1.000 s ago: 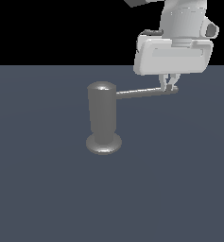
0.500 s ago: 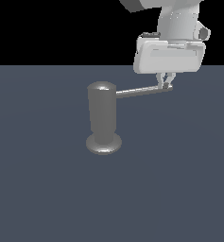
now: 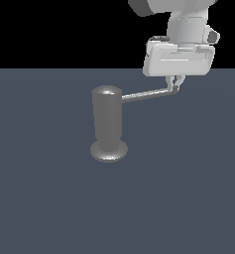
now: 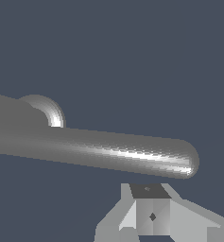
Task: Turn on the faucet by rotating a designated handle.
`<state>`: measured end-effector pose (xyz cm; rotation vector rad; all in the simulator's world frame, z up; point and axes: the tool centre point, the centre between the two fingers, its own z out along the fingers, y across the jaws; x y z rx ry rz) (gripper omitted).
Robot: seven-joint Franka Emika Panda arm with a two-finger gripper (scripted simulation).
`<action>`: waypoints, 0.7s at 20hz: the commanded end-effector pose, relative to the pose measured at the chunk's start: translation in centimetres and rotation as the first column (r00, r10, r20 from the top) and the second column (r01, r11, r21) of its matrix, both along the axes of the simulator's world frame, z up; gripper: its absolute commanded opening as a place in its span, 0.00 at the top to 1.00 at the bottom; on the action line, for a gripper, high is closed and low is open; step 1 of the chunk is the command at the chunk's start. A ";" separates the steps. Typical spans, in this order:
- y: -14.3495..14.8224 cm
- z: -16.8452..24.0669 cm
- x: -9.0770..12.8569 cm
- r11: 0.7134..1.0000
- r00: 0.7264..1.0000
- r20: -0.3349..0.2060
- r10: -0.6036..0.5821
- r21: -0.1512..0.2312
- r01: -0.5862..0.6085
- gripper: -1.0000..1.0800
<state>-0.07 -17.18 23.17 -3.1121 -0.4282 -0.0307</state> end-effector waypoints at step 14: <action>1.9 -0.4 4.8 1.000 1.000 -0.006 -0.005 -0.001 0.005 1.00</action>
